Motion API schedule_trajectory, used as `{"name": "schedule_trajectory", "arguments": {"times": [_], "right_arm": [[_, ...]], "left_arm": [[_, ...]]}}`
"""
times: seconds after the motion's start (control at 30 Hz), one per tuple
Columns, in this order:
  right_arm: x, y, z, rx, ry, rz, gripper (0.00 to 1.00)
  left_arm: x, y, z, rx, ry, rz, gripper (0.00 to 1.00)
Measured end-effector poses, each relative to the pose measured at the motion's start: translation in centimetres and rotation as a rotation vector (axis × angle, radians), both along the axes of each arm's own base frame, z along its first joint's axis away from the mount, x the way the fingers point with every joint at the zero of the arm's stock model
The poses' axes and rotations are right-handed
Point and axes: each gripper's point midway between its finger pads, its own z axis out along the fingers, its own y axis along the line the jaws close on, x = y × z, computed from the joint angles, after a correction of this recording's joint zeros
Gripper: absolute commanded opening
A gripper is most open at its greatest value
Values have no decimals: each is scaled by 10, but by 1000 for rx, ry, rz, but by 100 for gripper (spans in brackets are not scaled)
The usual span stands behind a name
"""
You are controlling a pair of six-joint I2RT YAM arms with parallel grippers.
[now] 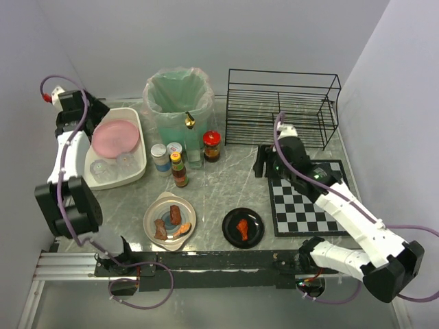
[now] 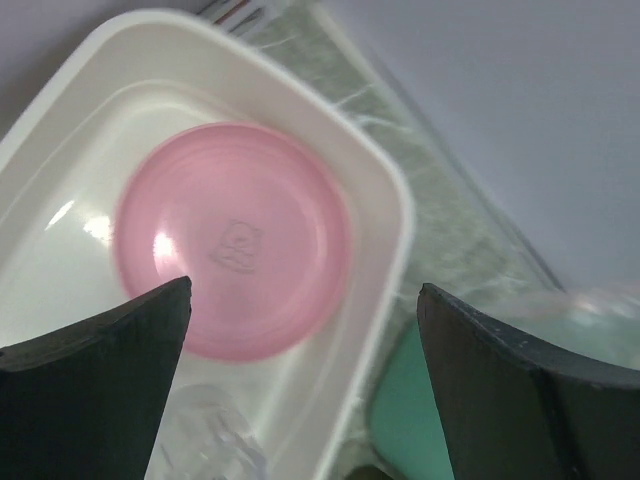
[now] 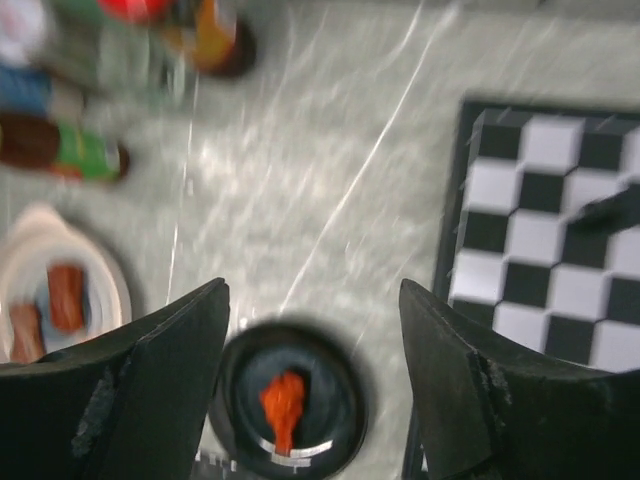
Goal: Clear the kitchen counter
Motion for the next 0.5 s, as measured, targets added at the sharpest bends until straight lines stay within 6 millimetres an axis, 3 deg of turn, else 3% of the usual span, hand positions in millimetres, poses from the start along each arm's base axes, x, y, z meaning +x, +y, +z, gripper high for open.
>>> {"name": "schedule_trajectory", "arguments": {"times": [0.23,0.37,0.5], "right_arm": [[-36,23,-86,14,289,141,66],[-49,17,-122,-33,405,130,66],[-66,15,-143,-27,470,147,67]], "left_arm": [[-33,-73,88,16,-267,-199,99],[-53,-101,108,2,-353,-308,99],[-68,-130,105,-25,-382,-424,99]]}}
